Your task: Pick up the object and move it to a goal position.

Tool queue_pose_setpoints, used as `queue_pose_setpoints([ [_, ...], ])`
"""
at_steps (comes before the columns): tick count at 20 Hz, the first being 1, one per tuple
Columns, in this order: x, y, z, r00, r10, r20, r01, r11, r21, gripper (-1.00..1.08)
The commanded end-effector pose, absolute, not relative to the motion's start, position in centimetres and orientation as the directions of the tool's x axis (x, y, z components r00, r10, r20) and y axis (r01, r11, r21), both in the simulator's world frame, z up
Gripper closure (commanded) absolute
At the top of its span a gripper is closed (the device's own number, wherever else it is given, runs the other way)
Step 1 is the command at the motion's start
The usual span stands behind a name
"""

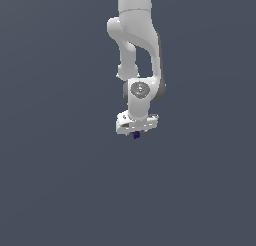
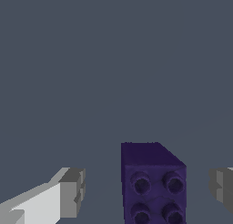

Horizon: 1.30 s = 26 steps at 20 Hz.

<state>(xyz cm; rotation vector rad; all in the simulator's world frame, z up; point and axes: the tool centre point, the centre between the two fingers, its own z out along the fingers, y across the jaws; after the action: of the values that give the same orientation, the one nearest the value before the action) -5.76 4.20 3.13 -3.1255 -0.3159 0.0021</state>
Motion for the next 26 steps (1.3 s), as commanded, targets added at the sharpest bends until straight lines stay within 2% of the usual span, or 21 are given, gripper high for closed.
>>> queue_pose_setpoints([
  [1,-5.7,4.2,2.4,0.98,0.201,0.0,0.201,-0.98,0.0,-0.92],
  [4,-5.7,4.2,2.2,0.98,0.201,0.0,0.201,-0.98,0.0,-0.92],
  [5,-5.7,4.2,2.2,0.98,0.201,0.0,0.201,-0.98,0.0,1.08],
  [18,-5.8,4.0,2.4,0.98,0.201,0.0,0.201,-0.98,0.0,1.08],
  [26,-7.1,1.5,4.4,0.98,0.201,0.0,0.201,-0.98,0.0,1.08],
])
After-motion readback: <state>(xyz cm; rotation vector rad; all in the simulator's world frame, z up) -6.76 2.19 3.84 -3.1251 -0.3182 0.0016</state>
